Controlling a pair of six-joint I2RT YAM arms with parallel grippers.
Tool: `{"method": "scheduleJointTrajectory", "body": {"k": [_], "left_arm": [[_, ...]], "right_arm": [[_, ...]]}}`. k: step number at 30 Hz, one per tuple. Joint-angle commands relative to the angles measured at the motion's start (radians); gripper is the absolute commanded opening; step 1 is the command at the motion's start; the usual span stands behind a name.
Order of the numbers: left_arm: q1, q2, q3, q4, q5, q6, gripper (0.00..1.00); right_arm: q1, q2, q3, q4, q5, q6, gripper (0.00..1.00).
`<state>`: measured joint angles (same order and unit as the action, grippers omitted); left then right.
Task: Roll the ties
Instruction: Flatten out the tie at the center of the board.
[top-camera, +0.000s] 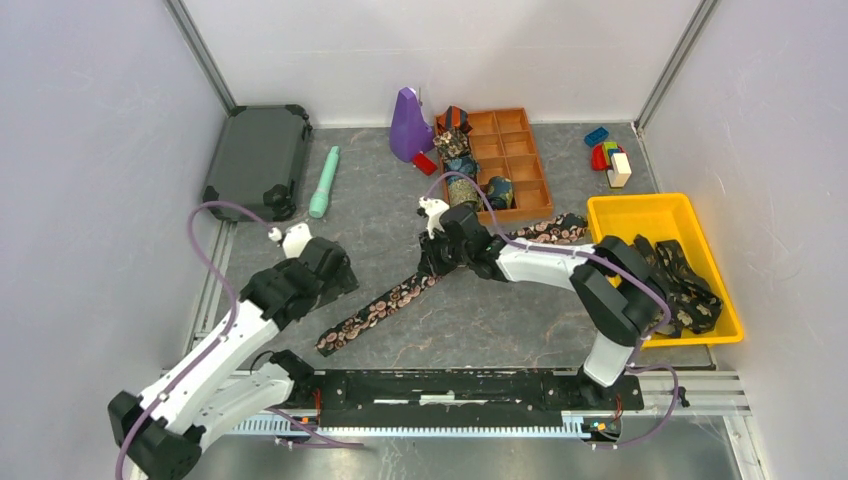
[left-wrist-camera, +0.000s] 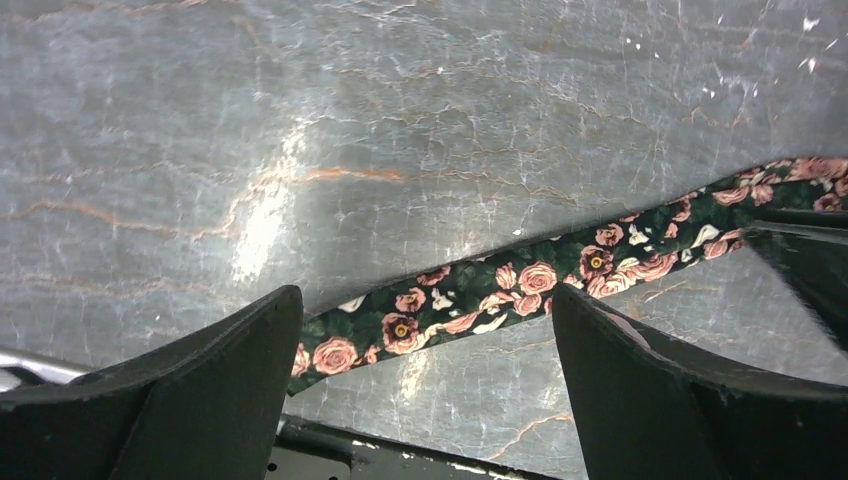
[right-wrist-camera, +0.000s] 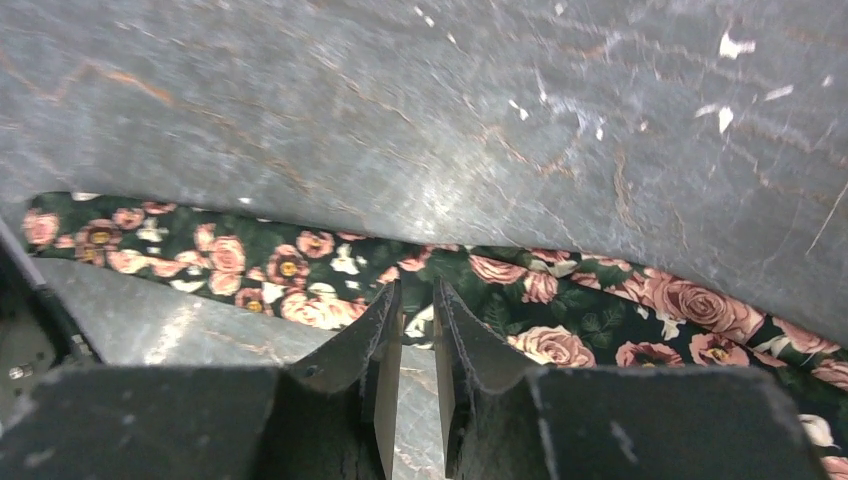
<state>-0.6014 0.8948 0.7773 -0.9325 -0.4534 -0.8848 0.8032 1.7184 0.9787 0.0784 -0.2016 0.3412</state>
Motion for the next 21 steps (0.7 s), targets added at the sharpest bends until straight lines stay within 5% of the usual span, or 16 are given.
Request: {"method": "scheduleJointTrajectory", "body": {"k": [1,21], "left_arm": [[0.005,-0.115,-0.020,-0.124,-0.091,-0.168,1.00],[0.005,-0.195,-0.079,-0.114,0.012,-0.226,0.96]], "right_arm": [[-0.003,0.069,0.013,-0.008,0.061,0.031,0.23],[-0.314,0.078,-0.236,0.097,0.004,0.042,0.21]]}}
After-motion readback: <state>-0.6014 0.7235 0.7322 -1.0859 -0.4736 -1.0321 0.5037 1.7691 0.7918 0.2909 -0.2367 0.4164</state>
